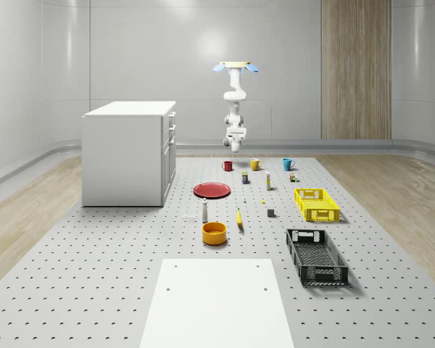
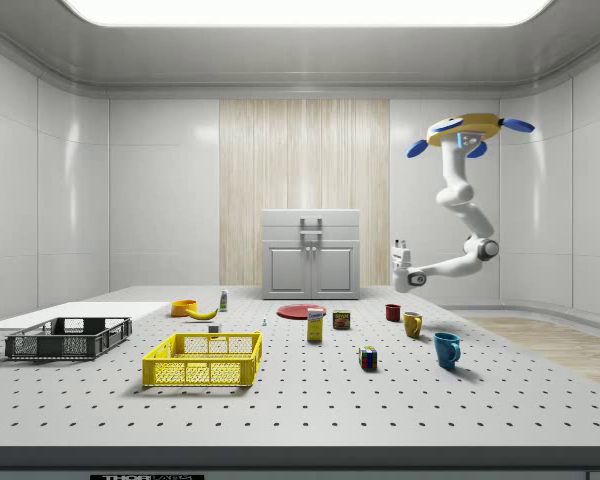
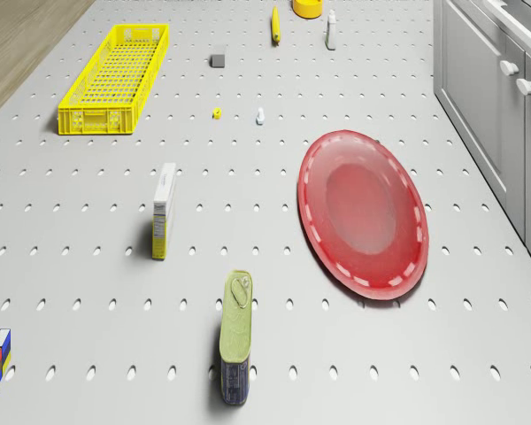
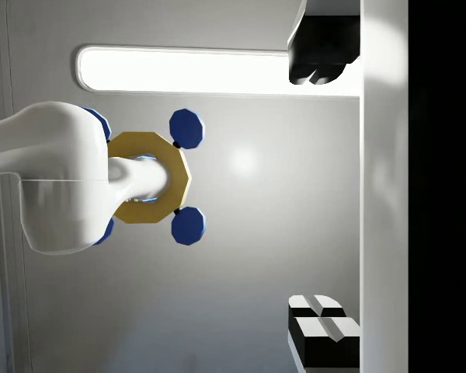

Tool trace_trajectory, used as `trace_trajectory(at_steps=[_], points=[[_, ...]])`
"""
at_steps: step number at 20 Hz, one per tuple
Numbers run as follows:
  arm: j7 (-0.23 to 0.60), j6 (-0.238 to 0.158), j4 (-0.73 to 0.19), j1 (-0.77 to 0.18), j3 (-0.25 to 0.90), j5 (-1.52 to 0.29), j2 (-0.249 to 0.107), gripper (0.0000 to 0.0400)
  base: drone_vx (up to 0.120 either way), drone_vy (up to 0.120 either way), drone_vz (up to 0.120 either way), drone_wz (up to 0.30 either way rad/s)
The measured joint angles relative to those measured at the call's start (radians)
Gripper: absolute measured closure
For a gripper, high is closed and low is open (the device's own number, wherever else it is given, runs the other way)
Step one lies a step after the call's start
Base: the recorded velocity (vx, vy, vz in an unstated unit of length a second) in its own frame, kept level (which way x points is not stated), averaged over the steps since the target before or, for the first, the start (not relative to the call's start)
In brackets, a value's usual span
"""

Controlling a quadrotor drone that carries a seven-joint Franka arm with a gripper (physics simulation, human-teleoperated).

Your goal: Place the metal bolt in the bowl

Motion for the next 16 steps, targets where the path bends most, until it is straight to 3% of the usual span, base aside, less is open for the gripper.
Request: trace_trajectory(at_steps=[9,13,16], points=[[0.022,0.01,-0.021,-0.036,0.116,-0.163,-0.009,0.0,0.12,0.0,0.0,0.0],[0.05,0.019,-0.066,-0.079,0.25,-0.355,-0.021,0.0,0.12,0.0,0.0,0.0],[0.091,0.031,-0.153,-0.134,0.404,-0.587,-0.041,0.0,0.12,0.0,0.0,0.0]])
